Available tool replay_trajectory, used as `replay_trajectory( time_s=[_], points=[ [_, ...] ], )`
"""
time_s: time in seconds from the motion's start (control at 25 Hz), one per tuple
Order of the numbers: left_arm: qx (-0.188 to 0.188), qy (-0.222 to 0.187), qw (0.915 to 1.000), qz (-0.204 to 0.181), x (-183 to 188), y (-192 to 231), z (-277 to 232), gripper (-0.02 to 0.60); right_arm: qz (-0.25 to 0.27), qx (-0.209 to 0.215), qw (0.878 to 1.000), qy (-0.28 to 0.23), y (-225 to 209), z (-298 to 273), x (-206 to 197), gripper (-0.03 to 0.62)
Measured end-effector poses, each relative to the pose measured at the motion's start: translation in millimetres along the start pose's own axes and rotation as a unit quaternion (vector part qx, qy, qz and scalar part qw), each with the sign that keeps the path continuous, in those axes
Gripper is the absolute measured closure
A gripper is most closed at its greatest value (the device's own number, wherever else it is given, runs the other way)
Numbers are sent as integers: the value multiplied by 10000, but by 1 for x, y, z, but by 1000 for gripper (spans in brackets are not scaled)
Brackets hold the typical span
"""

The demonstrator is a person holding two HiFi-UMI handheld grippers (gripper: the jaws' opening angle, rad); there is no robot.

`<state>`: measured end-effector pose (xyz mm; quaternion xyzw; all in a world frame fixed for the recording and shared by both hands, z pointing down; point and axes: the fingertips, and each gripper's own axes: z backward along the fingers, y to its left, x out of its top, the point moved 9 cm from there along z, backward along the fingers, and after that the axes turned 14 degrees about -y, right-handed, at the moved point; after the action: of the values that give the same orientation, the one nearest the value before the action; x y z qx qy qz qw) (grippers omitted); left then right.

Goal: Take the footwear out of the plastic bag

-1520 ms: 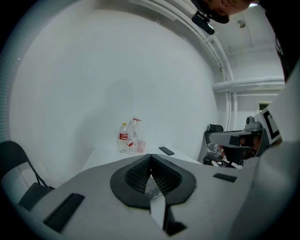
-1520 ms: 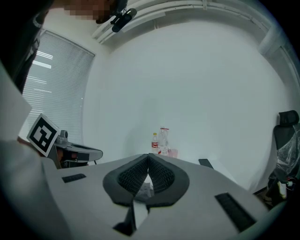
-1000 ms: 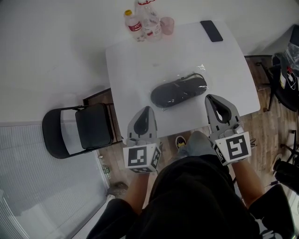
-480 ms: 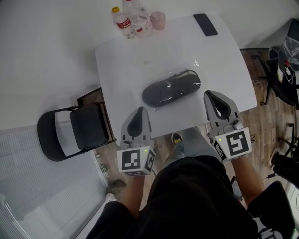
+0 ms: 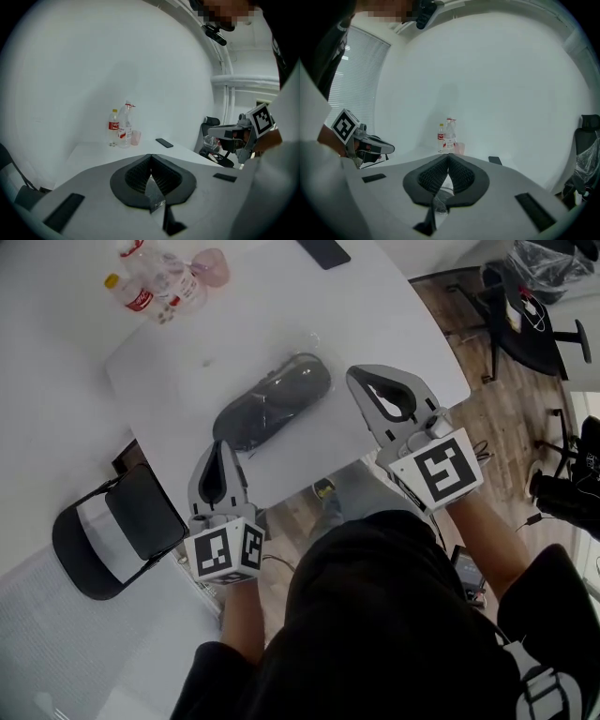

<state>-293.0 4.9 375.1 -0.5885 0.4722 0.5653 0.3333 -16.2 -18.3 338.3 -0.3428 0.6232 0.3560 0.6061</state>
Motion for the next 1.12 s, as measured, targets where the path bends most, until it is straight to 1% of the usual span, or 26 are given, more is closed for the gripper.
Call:
replay_trajectory(
  time_s=[0.12, 0.2, 0.36, 0.56, 0.76, 0.84, 0.96, 1.04, 1.12],
  points=[
    [-13, 72, 10000, -33, -5, -1, -8, 560, 37, 85, 10000, 6, -9, 1, -5, 577],
    [-78, 155, 9998, -111, -11, -2, -15, 560, -35, 91, 9999, -34, -14, 1, -7, 577],
    [-243, 524, 9976, -380, -20, 6, -36, 560, -153, 167, 9997, 63, -29, -1, -13, 577],
    [-239, 1021, 9932, -503, -25, 34, -52, 560, -209, 303, 9993, 82, -41, -12, -21, 577],
    [-328, 1255, 9892, -678, -20, 39, -62, 560, -293, 319, 9989, 164, -51, -16, -25, 577],
    [-492, 1353, 9861, -832, -16, 38, -66, 560, -353, 338, 9984, 267, -55, -18, -28, 577],
    [-974, 1454, 9785, -1089, -10, 32, -70, 560, -400, 503, 9976, 274, -60, -23, -31, 577],
    [-1325, 1561, 9713, -1211, -10, 26, -75, 560, -361, 603, 9974, 161, -66, -22, -30, 577],
    [-1586, 1716, 9627, -1366, -11, 22, -81, 560, -296, 671, 9973, 103, -74, -21, -28, 577]
  ],
)
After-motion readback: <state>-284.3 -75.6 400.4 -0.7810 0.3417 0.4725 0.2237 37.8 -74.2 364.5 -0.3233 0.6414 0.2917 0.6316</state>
